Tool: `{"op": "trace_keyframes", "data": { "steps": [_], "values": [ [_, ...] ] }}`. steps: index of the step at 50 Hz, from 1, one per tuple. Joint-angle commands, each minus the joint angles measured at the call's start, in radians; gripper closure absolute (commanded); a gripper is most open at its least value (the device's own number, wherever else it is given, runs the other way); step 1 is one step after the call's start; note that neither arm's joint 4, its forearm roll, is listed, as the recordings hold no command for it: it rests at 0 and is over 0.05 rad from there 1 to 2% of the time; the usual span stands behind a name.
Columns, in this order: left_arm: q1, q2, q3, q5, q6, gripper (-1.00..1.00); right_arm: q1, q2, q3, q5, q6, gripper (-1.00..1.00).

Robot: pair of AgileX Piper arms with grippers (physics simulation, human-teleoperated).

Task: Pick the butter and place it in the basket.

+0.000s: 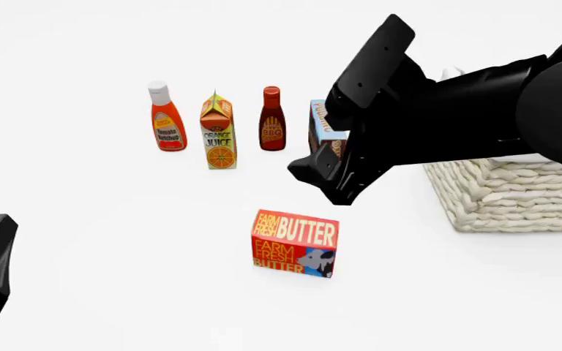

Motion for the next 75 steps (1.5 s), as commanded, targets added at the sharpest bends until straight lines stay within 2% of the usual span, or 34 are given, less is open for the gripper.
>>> {"op": "trace_keyframes", "data": {
  "steps": [1,32,46,75],
  "values": [
    [0.0,0.0,0.0,0.0,0.0,-1.0,0.011,0.027,-0.021,0.015,-0.003,-1.0],
    [0.0,0.0,0.0,0.0,0.0,-1.0,0.026,0.089,-0.03,0.027,-0.007,-1.0],
    [0.0,0.0,0.0,0.0,0.0,-1.0,0.008,0.134,-0.074,0.055,-0.032,-1.0],
    [0.0,0.0,0.0,0.0,0.0,-1.0,0.02,0.198,-0.057,0.052,-0.053,-1.0]
  ]
}}
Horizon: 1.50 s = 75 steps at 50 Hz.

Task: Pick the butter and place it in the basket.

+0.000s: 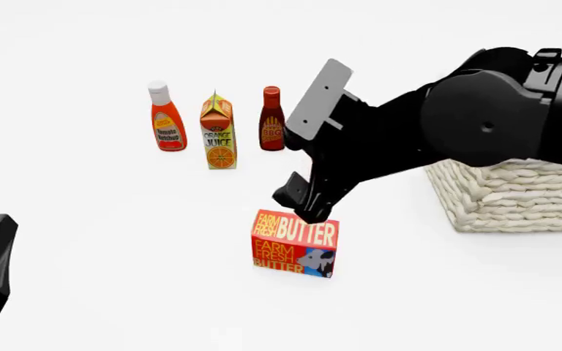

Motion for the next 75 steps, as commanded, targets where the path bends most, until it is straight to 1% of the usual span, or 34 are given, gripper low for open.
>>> {"op": "trace_keyframes", "data": {
  "steps": [1,17,43,75],
  "values": [
    [0.0,0.0,0.0,0.0,0.0,-1.0,0.009,0.024,0.001,0.004,-0.007,-1.0],
    [0.0,0.0,0.0,0.0,0.0,-1.0,0.025,0.044,0.005,0.009,-0.014,-1.0],
    [0.0,0.0,0.0,0.0,0.0,-1.0,0.004,0.106,-0.016,-0.002,-0.036,-1.0],
    [0.0,0.0,0.0,0.0,0.0,-1.0,-0.023,0.184,-0.016,-0.056,-0.054,-1.0]
  ]
}}
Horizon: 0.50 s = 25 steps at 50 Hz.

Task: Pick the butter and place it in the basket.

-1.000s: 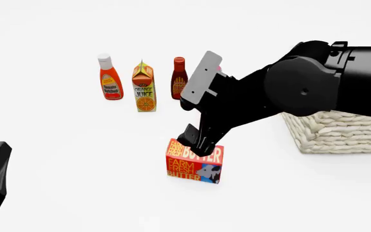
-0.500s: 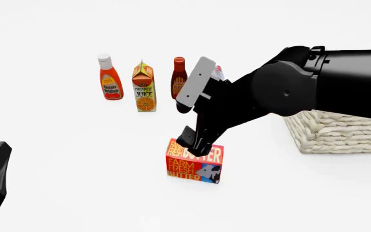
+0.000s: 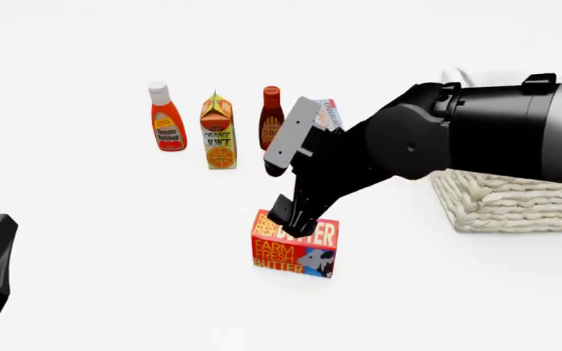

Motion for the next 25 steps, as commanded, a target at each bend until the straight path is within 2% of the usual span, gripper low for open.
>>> {"op": "trace_keyframes", "data": {
  "steps": [1,25],
  "values": [
    [0.0,0.0,0.0,0.0,0.0,-1.0,-0.008,0.026,-0.006,-0.017,-0.007,-1.0],
    [0.0,0.0,0.0,0.0,0.0,-1.0,0.01,0.058,0.002,-0.031,-0.006,-1.0]
  ]
}}
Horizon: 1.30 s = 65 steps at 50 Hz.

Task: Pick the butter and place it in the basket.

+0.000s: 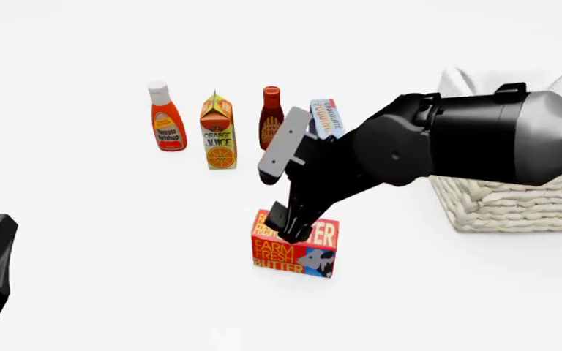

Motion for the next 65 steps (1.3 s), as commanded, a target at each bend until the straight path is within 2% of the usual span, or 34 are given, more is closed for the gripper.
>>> {"op": "trace_keyframes", "data": {
  "steps": [1,65],
  "values": [
    [0.0,0.0,0.0,0.0,0.0,-1.0,0.004,0.016,0.003,-0.01,0.0,-1.0],
    [0.0,0.0,0.0,0.0,0.0,-1.0,-0.003,0.114,0.02,-0.047,-0.014,-1.0]
  ]
}}
